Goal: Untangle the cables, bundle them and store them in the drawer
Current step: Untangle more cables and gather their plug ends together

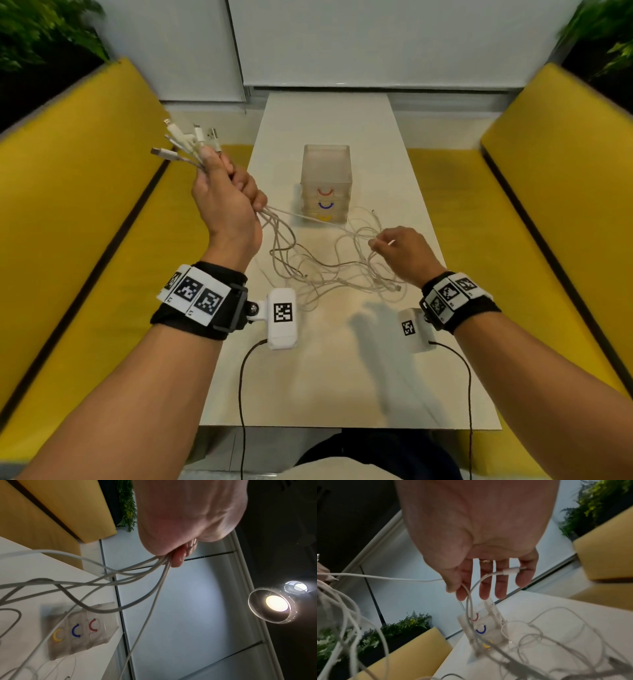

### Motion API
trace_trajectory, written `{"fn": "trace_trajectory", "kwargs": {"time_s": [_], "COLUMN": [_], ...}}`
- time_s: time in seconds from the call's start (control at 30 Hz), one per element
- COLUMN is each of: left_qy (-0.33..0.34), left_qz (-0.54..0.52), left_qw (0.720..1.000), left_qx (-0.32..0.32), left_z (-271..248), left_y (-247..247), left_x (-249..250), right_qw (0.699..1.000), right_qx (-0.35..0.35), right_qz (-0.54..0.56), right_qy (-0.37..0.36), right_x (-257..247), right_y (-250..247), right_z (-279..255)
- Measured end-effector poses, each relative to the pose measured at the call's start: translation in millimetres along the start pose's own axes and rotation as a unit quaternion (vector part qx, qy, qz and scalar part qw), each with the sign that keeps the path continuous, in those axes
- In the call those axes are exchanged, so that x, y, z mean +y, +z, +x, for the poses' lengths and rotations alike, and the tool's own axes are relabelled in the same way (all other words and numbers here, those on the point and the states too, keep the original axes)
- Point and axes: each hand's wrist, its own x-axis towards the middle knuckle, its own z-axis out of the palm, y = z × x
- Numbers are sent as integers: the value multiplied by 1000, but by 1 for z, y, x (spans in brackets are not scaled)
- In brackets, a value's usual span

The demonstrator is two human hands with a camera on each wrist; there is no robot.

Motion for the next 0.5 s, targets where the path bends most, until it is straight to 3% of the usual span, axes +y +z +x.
{"fn": "trace_trajectory", "kwargs": {"time_s": [0.23, 0.33, 0.5], "left_qy": [38, 55, 49], "left_qz": [-37, -59, -67], "left_qw": [998, 996, 996], "left_qx": [-13, -23, -21], "left_z": [0, 3, 2], "left_y": [3, 2, -3], "left_x": [17, 27, 21], "right_qw": [972, 976, 980], "right_qx": [-15, -43, -76], "right_qz": [-227, -192, -158], "right_qy": [55, 95, 96], "right_x": [19, 40, 45], "right_y": [11, 25, 39], "right_z": [-6, -15, -25]}}
